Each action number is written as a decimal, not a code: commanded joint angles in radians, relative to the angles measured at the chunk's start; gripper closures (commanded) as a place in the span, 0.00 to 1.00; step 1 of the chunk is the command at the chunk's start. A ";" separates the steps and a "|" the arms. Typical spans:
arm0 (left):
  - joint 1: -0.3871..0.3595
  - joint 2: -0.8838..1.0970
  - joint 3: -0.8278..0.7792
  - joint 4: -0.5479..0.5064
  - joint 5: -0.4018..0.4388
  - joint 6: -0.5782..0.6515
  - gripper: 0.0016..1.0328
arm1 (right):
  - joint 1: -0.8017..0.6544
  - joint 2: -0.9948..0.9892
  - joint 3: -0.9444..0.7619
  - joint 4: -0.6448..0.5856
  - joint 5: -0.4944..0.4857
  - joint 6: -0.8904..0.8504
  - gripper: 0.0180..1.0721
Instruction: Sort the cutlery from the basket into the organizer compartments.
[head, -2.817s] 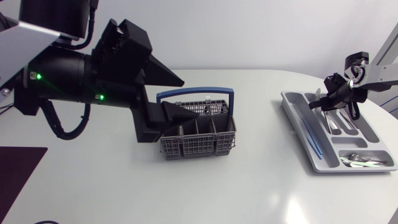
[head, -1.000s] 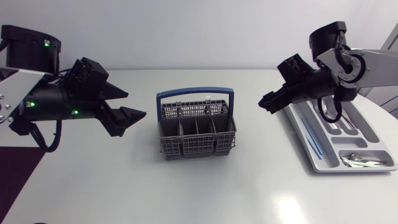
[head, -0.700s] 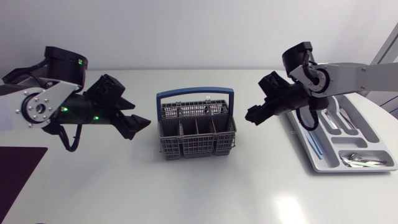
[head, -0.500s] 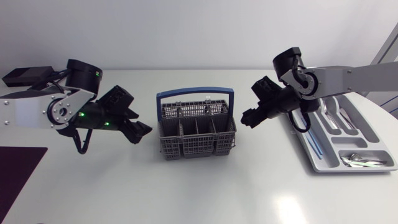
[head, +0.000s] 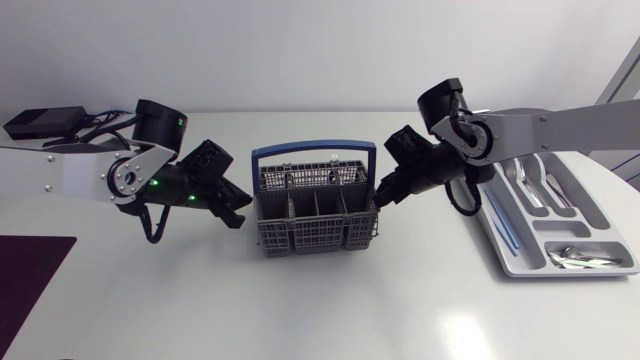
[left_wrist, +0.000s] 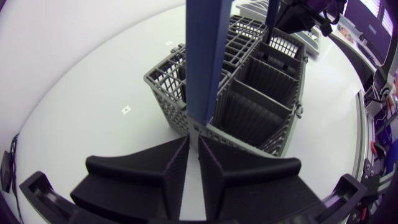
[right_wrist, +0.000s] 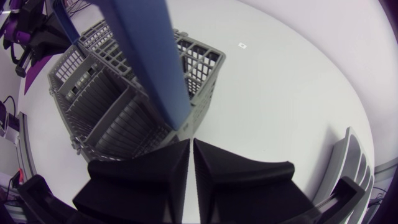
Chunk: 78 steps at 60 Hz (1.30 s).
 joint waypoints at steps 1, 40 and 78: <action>-0.017 0.045 0.045 0.013 0.005 -0.037 0.95 | 0.030 -0.003 -0.014 -0.010 -0.002 0.035 0.95; -0.102 0.033 0.028 0.040 0.004 -0.057 0.95 | 0.085 -0.103 -0.076 -0.025 0.026 0.067 0.95; -0.069 -0.030 0.002 0.036 0.004 -0.055 0.94 | 0.094 -0.037 0.006 -0.036 0.032 0.067 0.95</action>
